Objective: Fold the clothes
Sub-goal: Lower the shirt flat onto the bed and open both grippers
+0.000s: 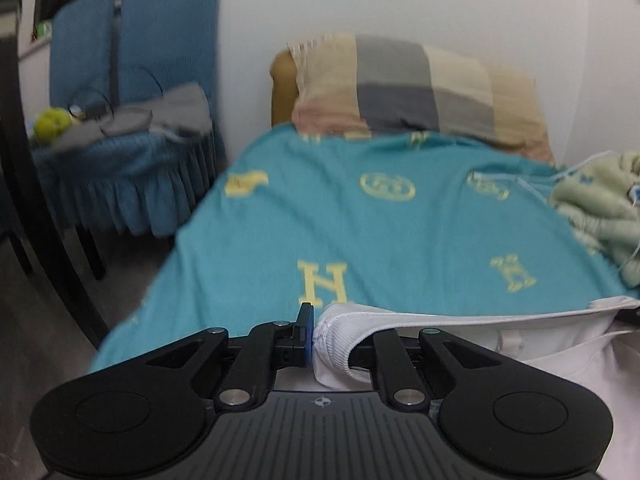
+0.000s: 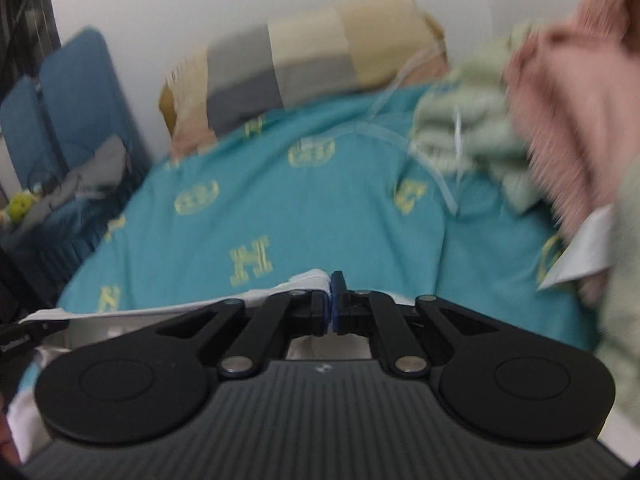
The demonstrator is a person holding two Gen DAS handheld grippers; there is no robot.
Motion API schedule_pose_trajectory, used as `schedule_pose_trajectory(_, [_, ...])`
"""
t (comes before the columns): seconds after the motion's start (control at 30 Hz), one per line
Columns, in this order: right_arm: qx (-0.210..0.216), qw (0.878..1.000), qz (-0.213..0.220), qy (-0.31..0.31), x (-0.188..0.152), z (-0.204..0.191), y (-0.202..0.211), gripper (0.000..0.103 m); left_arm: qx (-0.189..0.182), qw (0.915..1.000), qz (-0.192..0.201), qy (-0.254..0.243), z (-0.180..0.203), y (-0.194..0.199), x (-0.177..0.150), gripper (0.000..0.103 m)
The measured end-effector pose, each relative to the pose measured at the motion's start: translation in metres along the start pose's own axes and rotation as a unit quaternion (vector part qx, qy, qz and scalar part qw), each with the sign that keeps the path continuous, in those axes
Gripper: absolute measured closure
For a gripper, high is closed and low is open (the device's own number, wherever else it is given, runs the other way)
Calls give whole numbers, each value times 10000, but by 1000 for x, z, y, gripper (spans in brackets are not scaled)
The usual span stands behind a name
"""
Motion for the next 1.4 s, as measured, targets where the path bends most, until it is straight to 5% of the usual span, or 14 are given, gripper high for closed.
schedule_pose_trajectory(0.07, [102,9996,-270,-52,-2,2,-9,86,-33,9999,-141,-21,-3,-9,-4,85])
schedule_pose_trajectory(0.1, [209,9993,-315,-63,-2,2,-8,71,-17,9998,-192,-21,-2,-6,-4,81])
schedule_pose_trajectory(0.17, [388,9986,-355,-36,0,1,1,41,15,9996,-279,-31,-2,-1,-5,50])
schedule_pose_trajectory(0.2, [476,9982,-374,-21,1,1,6,33,47,9996,-277,-62,0,10,-1,43])
schedule_pose_trajectory(0.27, [528,9979,-370,33,1,-1,27,31,57,9995,-263,-176,2,32,0,21])
schedule_pose_trajectory(0.5, [682,9974,-241,58,-12,2,133,31,-113,9997,-57,-216,13,158,-8,18])
schedule_pose_trajectory(0.97, [1047,9935,365,254,-92,27,396,31,-559,9962,644,-166,90,452,-106,18])
schedule_pose_trajectory(1.2, [1121,9914,603,302,-134,46,437,31,-663,9949,757,-45,101,491,-168,16])
schedule_pose_trajectory(1.4, [1082,9916,601,378,-136,45,424,31,-539,9969,562,-99,104,477,-176,16])
Point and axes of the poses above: each gripper's, at about its wrist camera, not at the fingertips, and y roughly against the way its jaws point, z to its right, x to its top, the point moved 2 cm from there along -y, roughly the way its jaws point, and after that the axes turned 8 degrees about -x, right-handed, at the moved point
